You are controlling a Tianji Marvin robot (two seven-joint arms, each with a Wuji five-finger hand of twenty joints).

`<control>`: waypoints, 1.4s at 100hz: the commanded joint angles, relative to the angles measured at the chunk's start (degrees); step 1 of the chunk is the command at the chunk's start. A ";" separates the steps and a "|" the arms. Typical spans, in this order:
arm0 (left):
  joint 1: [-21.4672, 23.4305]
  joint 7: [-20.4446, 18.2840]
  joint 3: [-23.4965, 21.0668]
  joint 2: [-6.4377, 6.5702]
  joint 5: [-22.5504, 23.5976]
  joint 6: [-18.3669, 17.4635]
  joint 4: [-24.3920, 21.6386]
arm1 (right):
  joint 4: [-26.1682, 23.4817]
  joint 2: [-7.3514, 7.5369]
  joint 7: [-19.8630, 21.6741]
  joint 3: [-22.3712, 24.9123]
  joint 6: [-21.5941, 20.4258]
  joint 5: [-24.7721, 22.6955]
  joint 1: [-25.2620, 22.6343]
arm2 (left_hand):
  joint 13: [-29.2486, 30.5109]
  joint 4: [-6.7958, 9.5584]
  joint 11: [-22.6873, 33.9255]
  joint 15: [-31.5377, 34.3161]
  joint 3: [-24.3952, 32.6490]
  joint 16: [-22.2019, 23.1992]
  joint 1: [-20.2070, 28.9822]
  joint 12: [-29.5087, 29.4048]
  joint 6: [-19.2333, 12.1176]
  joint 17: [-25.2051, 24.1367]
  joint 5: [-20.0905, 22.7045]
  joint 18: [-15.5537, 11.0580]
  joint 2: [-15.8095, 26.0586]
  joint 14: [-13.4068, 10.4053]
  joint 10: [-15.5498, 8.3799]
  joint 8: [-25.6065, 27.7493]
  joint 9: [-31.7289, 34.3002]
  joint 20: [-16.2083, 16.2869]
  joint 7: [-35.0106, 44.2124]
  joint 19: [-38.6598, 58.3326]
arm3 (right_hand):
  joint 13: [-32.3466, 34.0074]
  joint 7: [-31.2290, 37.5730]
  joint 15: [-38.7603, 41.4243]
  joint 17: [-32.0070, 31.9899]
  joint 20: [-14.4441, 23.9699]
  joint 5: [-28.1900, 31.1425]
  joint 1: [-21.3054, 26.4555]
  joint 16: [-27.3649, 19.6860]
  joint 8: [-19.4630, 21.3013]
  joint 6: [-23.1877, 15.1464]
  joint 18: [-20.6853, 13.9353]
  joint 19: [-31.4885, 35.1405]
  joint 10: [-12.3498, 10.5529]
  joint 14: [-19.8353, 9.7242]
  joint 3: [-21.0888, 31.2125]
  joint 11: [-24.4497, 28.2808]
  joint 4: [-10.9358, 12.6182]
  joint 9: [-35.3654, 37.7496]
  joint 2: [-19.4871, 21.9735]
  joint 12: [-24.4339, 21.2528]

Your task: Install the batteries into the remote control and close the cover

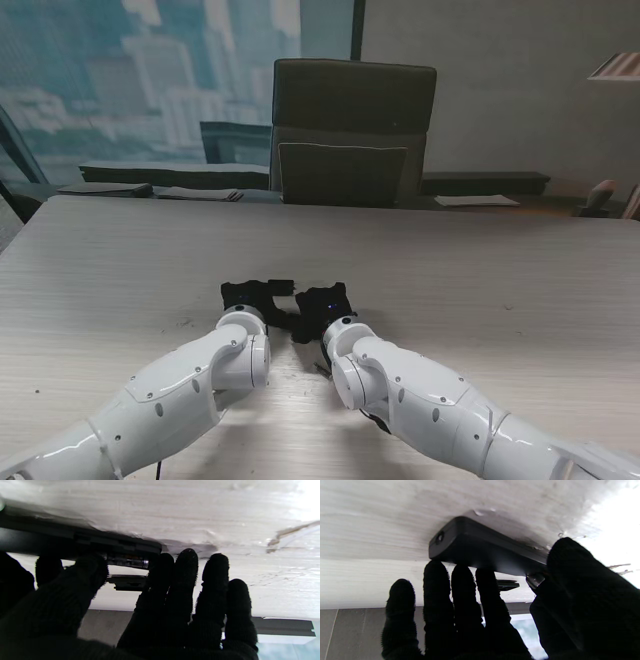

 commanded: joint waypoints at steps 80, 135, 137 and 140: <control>6.03 -1.74 -5.40 0.97 -2.65 -2.01 0.49 | 1.75 0.58 2.01 -0.74 0.08 0.45 -2.00 | -4.69 8.75 -2.11 -4.85 -2.62 -0.65 2.10 -6.21 -7.99 -3.71 -2.45 -1.58 6.47 -1.04 -5.24 1.73 -6.42 -0.46 -8.61 -1.23 | 0.49 7.94 0.97 -0.08 0.81 8.69 -0.40 0.67 2.10 -5.70 1.34 1.48 1.20 0.49 0.16 1.49 0.84 0.73 0.27 0.59; 9.29 -1.01 -10.28 1.33 -3.60 -5.76 -2.11 | 1.88 0.71 0.99 -0.06 -1.00 0.00 -2.13 | -4.70 9.68 -2.28 -5.00 -6.64 -0.47 -0.28 -6.50 -7.12 -4.18 -0.12 -1.24 11.45 -0.35 -4.70 5.84 -5.84 -0.64 -12.20 -1.48 | -1.80 3.85 -3.57 -2.00 -0.40 6.26 -0.52 -1.02 -0.07 -5.29 1.71 -1.35 1.17 0.15 0.05 -1.64 0.82 -1.81 0.86 -1.12; 9.44 -1.09 -10.50 1.37 -3.70 -5.96 -2.29 | 1.81 0.76 0.91 0.02 -1.08 -0.13 -2.16 | -4.75 9.68 -2.28 -5.02 -6.74 -0.48 -0.44 -6.50 -7.09 -4.19 -0.10 -1.22 11.59 -0.40 -4.67 5.85 -5.80 -0.64 -12.18 -1.48 | -2.06 3.48 -3.85 -2.00 -0.43 5.91 -0.46 -1.12 -0.24 -5.20 1.71 -1.40 1.20 0.10 0.07 -1.85 0.83 -2.14 0.91 -1.22; 9.65 -1.27 -10.82 1.45 -3.86 -6.24 -2.57 | 1.70 0.86 0.81 0.13 -1.20 -0.39 -2.18 | -4.69 9.72 -2.30 -5.01 -6.90 -0.48 -0.58 -6.51 -7.01 -4.28 -0.03 -1.20 11.81 -0.23 -4.62 5.88 -5.81 -0.66 -12.16 -1.53 | -2.25 2.85 -4.11 -1.99 -0.46 5.50 -0.53 -1.20 -0.55 -5.01 1.71 -1.43 1.33 0.09 -0.03 -2.09 0.82 -2.61 0.98 -1.36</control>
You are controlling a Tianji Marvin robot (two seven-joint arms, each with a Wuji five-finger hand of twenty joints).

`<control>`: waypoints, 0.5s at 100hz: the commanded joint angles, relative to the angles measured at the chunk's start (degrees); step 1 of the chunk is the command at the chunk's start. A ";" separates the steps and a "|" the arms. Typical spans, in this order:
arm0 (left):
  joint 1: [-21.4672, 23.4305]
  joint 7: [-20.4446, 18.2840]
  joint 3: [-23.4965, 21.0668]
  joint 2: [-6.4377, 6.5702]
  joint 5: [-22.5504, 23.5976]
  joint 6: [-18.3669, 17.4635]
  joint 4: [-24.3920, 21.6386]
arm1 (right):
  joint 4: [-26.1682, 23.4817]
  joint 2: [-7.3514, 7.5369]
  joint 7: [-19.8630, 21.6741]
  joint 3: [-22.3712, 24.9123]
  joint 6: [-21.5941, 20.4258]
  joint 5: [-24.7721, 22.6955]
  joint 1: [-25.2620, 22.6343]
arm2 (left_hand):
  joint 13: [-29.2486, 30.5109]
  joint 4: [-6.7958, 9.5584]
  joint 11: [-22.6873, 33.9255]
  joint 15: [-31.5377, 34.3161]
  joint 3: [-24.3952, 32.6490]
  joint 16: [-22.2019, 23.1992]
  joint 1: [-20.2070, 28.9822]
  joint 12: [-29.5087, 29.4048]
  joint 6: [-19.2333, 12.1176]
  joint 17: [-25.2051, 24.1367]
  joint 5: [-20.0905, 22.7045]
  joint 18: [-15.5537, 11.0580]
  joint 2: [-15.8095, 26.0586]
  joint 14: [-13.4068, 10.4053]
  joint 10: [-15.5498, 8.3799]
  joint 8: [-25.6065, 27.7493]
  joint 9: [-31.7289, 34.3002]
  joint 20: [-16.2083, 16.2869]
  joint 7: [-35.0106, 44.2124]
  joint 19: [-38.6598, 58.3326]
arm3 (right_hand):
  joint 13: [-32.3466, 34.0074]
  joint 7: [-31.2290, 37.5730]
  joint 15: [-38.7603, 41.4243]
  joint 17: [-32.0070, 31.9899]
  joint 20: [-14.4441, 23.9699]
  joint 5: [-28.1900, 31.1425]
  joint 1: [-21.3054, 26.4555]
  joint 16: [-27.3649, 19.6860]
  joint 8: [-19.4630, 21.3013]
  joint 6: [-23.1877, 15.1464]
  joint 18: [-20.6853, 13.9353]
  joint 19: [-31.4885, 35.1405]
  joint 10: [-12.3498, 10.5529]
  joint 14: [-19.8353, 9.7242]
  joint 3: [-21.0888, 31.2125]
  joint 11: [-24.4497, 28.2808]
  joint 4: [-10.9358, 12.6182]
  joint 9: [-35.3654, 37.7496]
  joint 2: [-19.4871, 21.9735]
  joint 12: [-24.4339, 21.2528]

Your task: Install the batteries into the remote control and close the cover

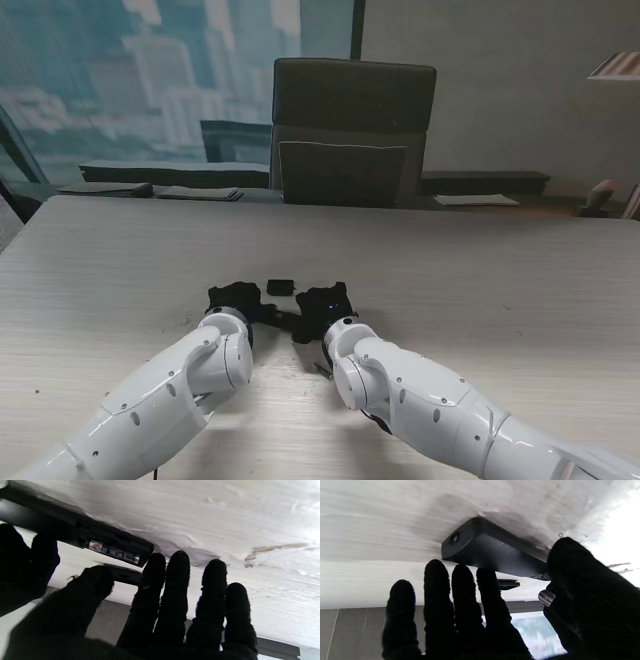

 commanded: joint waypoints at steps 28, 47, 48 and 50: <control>4.33 -3.53 -2.09 1.22 -1.71 -2.77 -0.77 | -0.12 2.00 1.12 1.07 -1.24 -2.45 -2.36 | 0.32 1.68 -5.92 -7.95 -3.67 -4.43 -2.02 -3.91 -0.85 -1.34 2.10 -0.42 2.40 -0.08 0.05 -1.06 -2.41 -0.85 -2.87 -1.28 | -3.41 -0.84 -3.23 -1.48 -0.65 2.95 -1.19 -1.25 -2.94 -3.79 1.46 -1.21 1.61 -0.04 -0.68 -2.21 0.83 -4.98 1.09 -1.81; 5.56 -3.82 -3.46 1.58 -1.25 -4.35 -2.09 | -0.86 2.64 0.97 1.88 -1.94 -3.73 -2.65 | -0.06 1.99 -6.29 -8.25 -4.91 -4.45 -2.06 -3.94 -0.47 -1.62 2.22 -0.42 2.90 0.06 0.35 -1.34 -2.58 -1.00 -3.79 -1.58 | -4.76 -2.71 -3.76 -1.87 -0.69 0.60 -1.67 -1.23 -3.72 -3.50 0.92 -1.37 1.83 -0.29 -1.12 -2.82 0.85 -8.18 1.44 -2.23; 5.62 -3.82 -3.54 1.59 -1.25 -4.42 -2.15 | -0.89 2.67 0.96 1.92 -1.98 -3.79 -2.66 | -0.12 1.99 -6.34 -8.28 -4.97 -4.45 -2.07 -3.95 -0.47 -1.66 2.22 -0.43 2.93 0.09 0.39 -1.35 -2.66 -1.01 -3.83 -1.60 | -4.90 -2.75 -3.83 -1.87 -0.68 0.55 -1.70 -1.24 -3.74 -3.51 0.92 -1.37 1.84 -0.32 -1.15 -2.83 0.85 -8.27 1.45 -2.25; 5.74 -3.81 -3.68 1.60 -1.28 -4.58 -2.25 | -0.97 2.72 0.94 1.99 -2.06 -3.91 -2.68 | -0.17 2.03 -6.39 -8.30 -5.08 -4.45 -2.03 -3.95 -0.39 -1.72 2.15 -0.44 3.05 0.07 0.44 -1.39 -2.69 -1.03 -3.95 -1.64 | -4.84 -2.87 -3.81 -1.91 -0.68 0.33 -1.75 -1.21 -3.78 -3.54 0.90 -1.39 1.85 -0.32 -1.19 -2.89 0.85 -8.53 1.49 -2.30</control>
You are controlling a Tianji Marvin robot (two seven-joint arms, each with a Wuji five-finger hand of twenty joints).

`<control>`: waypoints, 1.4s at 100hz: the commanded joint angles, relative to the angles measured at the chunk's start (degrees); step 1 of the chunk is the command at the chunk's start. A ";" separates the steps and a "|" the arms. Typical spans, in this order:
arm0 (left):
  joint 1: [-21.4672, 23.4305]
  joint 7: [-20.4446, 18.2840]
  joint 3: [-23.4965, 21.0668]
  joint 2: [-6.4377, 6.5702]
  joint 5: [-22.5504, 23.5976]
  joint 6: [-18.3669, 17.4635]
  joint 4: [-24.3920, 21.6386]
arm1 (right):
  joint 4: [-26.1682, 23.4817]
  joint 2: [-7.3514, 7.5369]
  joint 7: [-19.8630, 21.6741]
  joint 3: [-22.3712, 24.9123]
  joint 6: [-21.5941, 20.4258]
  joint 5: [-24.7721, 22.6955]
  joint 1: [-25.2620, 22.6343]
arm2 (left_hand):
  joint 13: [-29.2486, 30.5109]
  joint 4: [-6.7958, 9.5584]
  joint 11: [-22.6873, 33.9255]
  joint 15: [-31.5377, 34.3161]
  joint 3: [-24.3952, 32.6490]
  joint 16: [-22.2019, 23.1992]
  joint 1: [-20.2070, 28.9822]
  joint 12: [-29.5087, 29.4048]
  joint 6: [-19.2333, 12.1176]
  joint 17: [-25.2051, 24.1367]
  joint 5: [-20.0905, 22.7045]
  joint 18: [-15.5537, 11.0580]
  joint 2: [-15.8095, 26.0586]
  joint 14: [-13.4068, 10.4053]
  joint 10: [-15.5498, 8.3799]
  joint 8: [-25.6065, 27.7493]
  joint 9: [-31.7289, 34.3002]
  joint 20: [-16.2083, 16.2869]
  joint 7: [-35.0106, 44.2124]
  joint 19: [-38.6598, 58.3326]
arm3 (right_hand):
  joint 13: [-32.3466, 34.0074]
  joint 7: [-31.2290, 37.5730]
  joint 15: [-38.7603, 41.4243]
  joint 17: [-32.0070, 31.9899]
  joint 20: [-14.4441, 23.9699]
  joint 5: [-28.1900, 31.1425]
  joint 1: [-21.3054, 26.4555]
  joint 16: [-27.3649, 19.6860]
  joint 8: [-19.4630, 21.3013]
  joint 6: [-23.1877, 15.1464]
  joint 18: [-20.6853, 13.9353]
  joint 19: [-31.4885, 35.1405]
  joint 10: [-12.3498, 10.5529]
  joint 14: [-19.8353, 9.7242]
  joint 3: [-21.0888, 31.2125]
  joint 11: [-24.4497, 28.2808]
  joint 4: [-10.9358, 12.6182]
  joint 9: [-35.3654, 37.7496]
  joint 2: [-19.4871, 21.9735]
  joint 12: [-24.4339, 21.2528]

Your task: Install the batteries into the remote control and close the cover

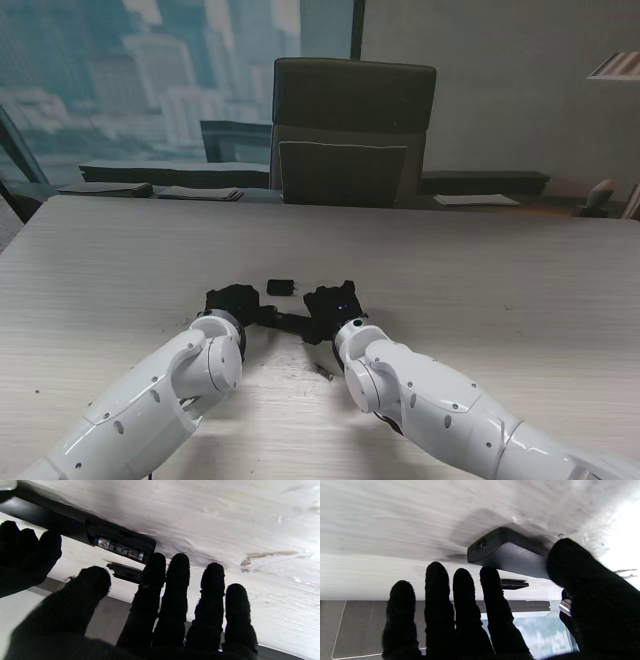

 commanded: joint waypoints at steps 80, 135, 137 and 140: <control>5.07 5.21 -2.72 -1.56 -1.97 -3.24 2.02 | -6.24 2.27 -1.70 4.91 -3.86 -5.01 -4.30 | 2.81 3.19 -1.34 -4.72 -3.91 -4.24 -1.23 -0.49 -0.31 -1.32 2.17 -0.25 3.03 1.55 0.55 -0.47 -0.39 -1.07 -0.79 -0.92 | -3.85 -3.78 -2.31 -1.04 -0.32 -13.73 -3.49 -0.81 -4.35 1.37 -1.12 -0.01 1.73 -3.02 -3.61 -3.37 1.25 -14.60 3.69 -4.34; 8.31 4.02 -7.29 -0.37 -0.51 -7.64 -0.76 | -20.36 6.45 5.23 9.20 -1.82 -13.88 -15.33 | 1.76 3.33 -2.13 -5.39 -5.60 -4.43 -1.14 -0.70 0.22 -2.15 2.18 -0.21 4.17 1.95 1.36 -0.99 -1.02 -1.43 -1.86 -1.71 | 9.28 1.43 4.49 7.87 1.64 9.86 -0.02 0.25 -3.35 0.99 1.91 6.22 2.39 1.56 0.29 1.35 0.41 7.77 -0.34 -1.98; 8.41 3.67 -7.49 -0.25 -0.41 -7.79 -0.93 | -20.61 6.56 5.41 9.25 -1.41 -14.31 -15.63 | 1.70 3.33 -2.23 -5.48 -5.82 -4.45 -1.10 -0.73 0.25 -2.20 2.17 -0.22 4.24 1.96 1.36 -1.07 -1.11 -1.48 -2.03 -1.79 | 9.15 0.85 4.75 7.86 1.68 10.17 0.09 0.25 -3.30 0.88 1.83 6.50 2.32 1.61 0.30 1.33 0.44 7.81 -0.46 -1.79; 8.57 3.19 -7.78 -0.09 -0.26 -7.97 -1.17 | -20.92 6.71 5.67 9.30 -0.82 -14.94 -16.06 | 1.44 3.33 -2.44 -5.69 -6.16 -4.51 -1.05 -0.78 0.26 -2.34 2.10 -0.28 4.41 1.88 1.40 -1.19 -1.33 -1.56 -2.30 -1.96 | 9.08 0.65 4.89 7.82 1.68 10.51 0.12 0.25 -3.23 0.70 1.85 6.59 2.33 1.58 0.28 1.35 0.45 7.79 -0.51 -1.68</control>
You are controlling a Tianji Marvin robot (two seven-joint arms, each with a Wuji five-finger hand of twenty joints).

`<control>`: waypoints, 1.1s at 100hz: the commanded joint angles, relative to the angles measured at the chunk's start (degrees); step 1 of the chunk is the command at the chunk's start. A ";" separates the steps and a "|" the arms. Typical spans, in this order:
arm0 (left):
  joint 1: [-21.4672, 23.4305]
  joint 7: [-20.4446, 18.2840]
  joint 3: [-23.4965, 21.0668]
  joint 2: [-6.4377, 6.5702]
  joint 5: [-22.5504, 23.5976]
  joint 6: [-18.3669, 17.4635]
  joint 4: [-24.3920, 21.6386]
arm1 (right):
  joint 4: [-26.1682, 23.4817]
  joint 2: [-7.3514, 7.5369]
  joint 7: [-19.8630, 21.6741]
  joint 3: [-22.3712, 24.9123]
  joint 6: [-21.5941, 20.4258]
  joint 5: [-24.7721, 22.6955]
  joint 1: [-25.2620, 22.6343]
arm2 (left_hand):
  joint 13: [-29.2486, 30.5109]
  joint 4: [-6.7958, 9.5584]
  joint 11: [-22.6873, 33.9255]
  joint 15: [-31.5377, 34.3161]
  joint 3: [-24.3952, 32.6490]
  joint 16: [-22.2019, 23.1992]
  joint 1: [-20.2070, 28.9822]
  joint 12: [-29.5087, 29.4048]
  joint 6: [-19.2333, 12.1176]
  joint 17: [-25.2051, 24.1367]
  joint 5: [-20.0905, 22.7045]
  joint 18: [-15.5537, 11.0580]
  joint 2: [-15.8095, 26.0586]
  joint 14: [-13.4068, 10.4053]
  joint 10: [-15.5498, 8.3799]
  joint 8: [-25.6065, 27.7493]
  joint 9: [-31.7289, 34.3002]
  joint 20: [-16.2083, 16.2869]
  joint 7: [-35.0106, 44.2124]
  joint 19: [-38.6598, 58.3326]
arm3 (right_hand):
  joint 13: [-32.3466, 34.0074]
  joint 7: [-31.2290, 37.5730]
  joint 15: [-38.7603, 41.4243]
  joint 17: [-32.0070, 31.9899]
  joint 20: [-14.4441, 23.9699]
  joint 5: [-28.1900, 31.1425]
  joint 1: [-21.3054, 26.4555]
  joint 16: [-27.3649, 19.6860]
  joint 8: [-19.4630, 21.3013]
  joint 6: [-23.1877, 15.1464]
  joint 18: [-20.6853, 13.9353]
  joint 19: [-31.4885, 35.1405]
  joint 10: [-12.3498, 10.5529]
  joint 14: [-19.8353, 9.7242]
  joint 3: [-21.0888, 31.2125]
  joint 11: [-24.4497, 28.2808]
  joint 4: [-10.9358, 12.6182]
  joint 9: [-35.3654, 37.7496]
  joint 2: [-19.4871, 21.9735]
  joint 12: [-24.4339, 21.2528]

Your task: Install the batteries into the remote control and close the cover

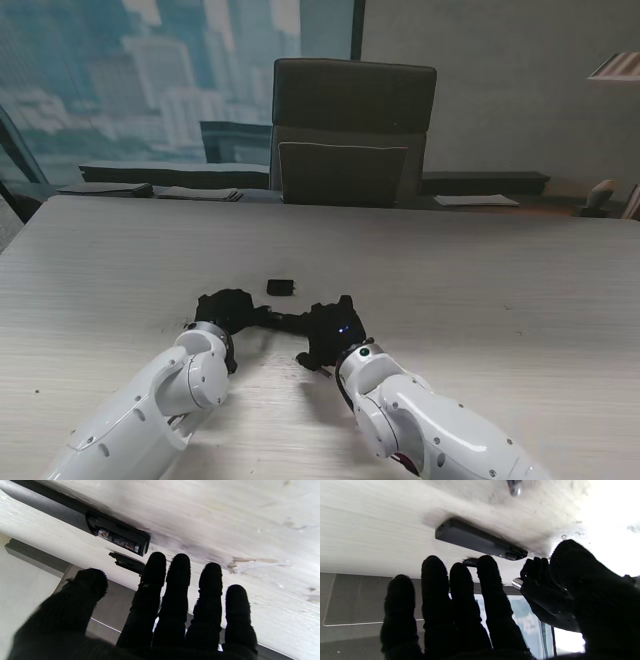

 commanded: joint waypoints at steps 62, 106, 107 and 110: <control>3.93 -4.82 -4.22 1.44 -0.29 -0.43 -2.32 | -1.72 1.98 4.11 -1.44 3.34 -5.79 -3.65 | -2.46 2.02 -3.54 -6.56 -11.15 -3.79 -2.09 -0.78 1.68 -4.07 -0.78 -0.85 6.17 3.91 2.06 -3.18 -4.76 -2.84 -6.18 -4.23 | -5.52 -5.13 1.50 -4.30 1.52 3.15 4.89 2.00 1.86 -1.40 0.02 1.91 1.71 0.56 2.88 1.42 1.58 -5.87 -2.39 2.84; 4.63 -5.28 -4.84 1.47 -0.71 0.56 -3.34 | 0.96 2.20 4.97 -4.31 3.44 -3.60 -2.96 | -3.04 1.88 -4.00 -6.94 -14.50 -3.69 -1.34 -0.80 1.79 -4.57 -0.64 -1.00 7.98 4.08 2.30 -3.57 -5.11 -3.22 -7.08 -4.64 | -4.04 8.51 3.10 -3.07 0.80 0.83 14.59 2.62 -8.71 -5.31 -0.82 2.65 -0.36 -1.41 10.03 4.19 -6.83 -4.30 -8.59 3.03; 4.64 -5.26 -4.85 1.47 -0.72 0.59 -3.36 | 1.00 2.19 5.01 -4.37 3.44 -3.51 -2.94 | -3.01 1.89 -4.01 -6.93 -14.55 -3.69 -1.31 -0.80 1.82 -4.58 -0.69 -1.01 8.00 4.15 2.32 -3.58 -5.12 -3.22 -7.10 -4.65 | -4.00 8.95 3.12 -3.07 0.79 0.77 14.96 2.62 -9.03 -5.38 -0.82 2.66 -0.39 -1.39 10.23 4.24 -6.95 -4.18 -8.81 3.03; 4.68 -5.24 -4.89 1.46 -0.74 0.69 -3.42 | 1.08 2.19 5.12 -4.51 3.45 -3.26 -2.90 | -3.07 1.91 -4.02 -6.95 -14.67 -3.68 -1.24 -0.80 1.89 -4.61 -0.66 -1.04 8.05 4.10 2.36 -3.58 -5.13 -3.24 -7.11 -4.67 | -3.78 10.89 3.24 -3.06 0.75 0.38 16.22 2.63 -10.01 -5.50 -0.81 2.67 -0.67 -1.50 10.70 4.31 -7.80 -3.77 -9.40 2.99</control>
